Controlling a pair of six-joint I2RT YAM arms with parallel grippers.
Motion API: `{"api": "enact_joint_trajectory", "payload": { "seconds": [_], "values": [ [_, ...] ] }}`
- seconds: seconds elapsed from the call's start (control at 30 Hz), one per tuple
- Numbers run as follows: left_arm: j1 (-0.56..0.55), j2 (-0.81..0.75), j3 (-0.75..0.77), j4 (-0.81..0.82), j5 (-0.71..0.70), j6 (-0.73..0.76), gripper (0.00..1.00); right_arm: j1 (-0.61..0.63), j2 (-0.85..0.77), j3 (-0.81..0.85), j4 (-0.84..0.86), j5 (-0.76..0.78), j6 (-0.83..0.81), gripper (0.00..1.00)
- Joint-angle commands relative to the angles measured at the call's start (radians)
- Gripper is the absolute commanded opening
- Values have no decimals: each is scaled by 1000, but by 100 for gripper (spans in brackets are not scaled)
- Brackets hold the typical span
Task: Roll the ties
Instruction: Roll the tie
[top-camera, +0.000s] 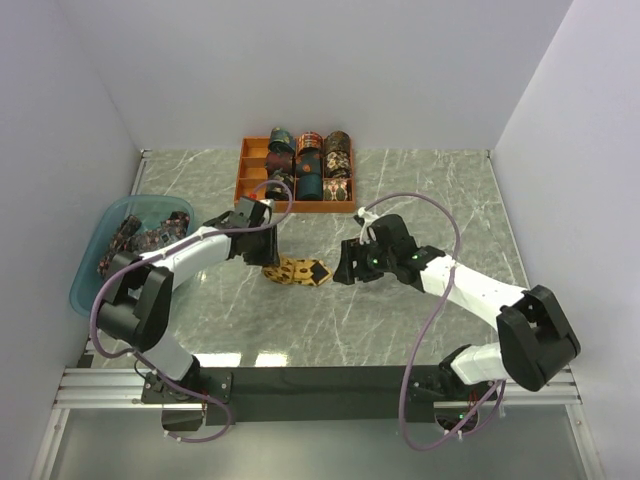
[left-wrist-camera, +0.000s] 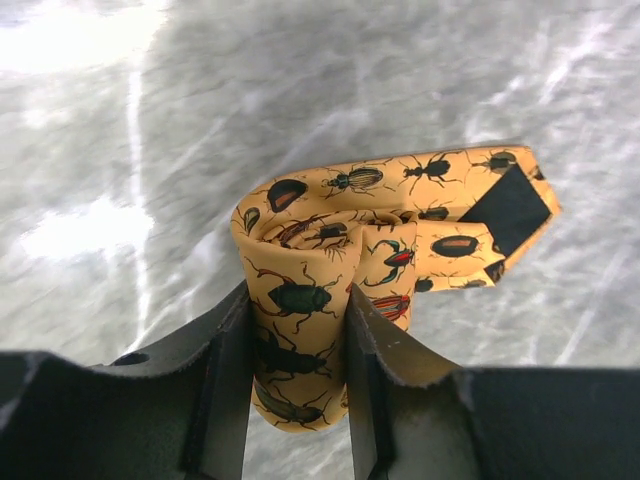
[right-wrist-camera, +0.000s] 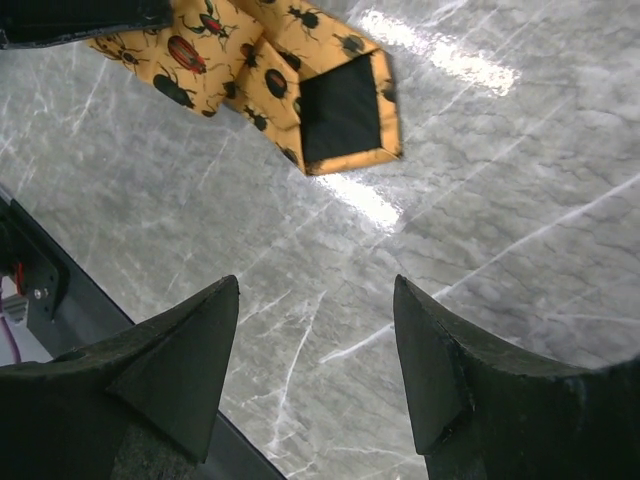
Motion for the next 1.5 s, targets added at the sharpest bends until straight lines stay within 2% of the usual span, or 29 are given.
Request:
{"api": "enact_joint_trajectory", "payload": {
  "seconds": [0.0, 0.13, 0.17, 0.27, 0.5, 0.7, 0.93, 1.17, 1.47],
  "values": [
    [-42, -16, 75, -130, -191, -13, 37, 7, -54, -12, -24, 56, -33, 70],
    [-105, 14, 150, -247, -427, -36, 36, 7, -70, -18, -65, 105, -43, 70],
    [-116, 23, 177, -265, -464, -44, 33, 7, -73, -20, -70, 111, -44, 70],
    [-173, 44, 229, -327, -583, -73, 34, 9, -94, -39, -74, 130, -50, 70],
    [-268, 187, 341, -436, -762, -99, 34, 6, -119, -62, -80, 134, -60, 70],
    [-332, 314, 455, -538, -854, -137, 35, 7, -146, -82, -80, 141, -67, 70],
    [-412, 418, 569, -615, -894, -172, 42, 7, -154, -96, -73, 133, -67, 70],
    [-473, 483, 630, -654, -872, -211, 64, 7, -148, -105, -65, 127, -64, 70],
    [-512, 452, 653, -615, -779, -225, 72, 4, -191, -150, -8, 105, -24, 69]
  ]
}}
